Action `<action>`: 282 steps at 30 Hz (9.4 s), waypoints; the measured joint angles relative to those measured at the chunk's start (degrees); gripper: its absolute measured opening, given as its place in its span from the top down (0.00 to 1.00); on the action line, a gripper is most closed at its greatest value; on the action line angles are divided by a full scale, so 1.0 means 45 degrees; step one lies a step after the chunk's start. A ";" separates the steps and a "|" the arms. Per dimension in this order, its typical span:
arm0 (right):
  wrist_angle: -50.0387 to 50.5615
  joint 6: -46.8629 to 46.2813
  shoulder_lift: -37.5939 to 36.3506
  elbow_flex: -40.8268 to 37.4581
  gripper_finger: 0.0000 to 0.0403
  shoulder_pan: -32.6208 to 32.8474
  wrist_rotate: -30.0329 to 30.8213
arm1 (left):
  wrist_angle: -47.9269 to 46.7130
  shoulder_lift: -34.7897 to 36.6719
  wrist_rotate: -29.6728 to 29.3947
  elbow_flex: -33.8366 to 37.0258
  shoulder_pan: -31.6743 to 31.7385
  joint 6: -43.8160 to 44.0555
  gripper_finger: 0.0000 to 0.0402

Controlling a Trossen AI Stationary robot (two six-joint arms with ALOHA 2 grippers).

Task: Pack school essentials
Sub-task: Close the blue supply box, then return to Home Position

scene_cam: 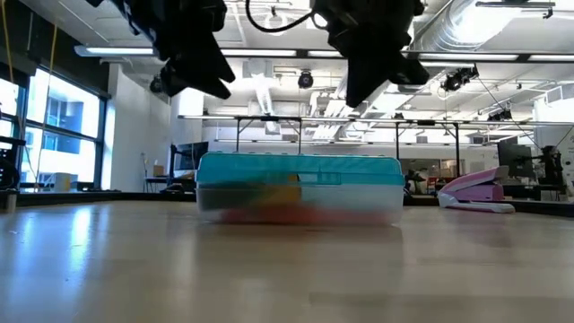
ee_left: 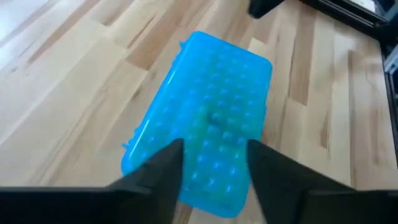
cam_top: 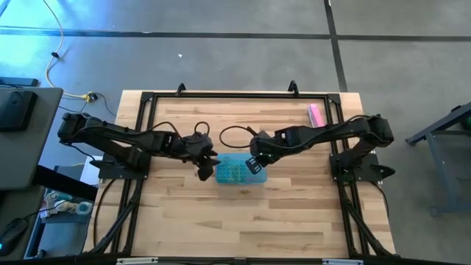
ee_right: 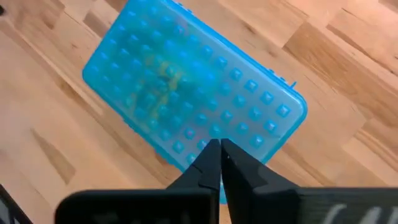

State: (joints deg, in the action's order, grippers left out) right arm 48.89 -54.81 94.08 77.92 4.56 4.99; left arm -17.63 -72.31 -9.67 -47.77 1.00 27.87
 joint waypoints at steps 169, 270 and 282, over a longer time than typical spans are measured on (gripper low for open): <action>-1.0228 0.7622 -2.0767 -1.6483 1.00 -0.0758 -0.0675 | 0.6446 1.3520 0.0671 1.0467 0.1436 -0.2434 1.00; -1.1099 0.7855 -2.0588 -1.7177 1.00 -0.0763 -0.0588 | 0.6415 1.3520 0.0681 1.0467 0.1438 -0.2232 1.00; -1.1099 0.7855 -2.0588 -1.7177 1.00 -0.0762 -0.0584 | 0.6417 1.3520 0.0681 1.0467 0.1436 -0.2232 1.00</action>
State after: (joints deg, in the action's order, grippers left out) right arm -1.06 -19.46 1.43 0.62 1.13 2.37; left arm 11.24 -11.46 -6.61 -0.67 7.47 17.82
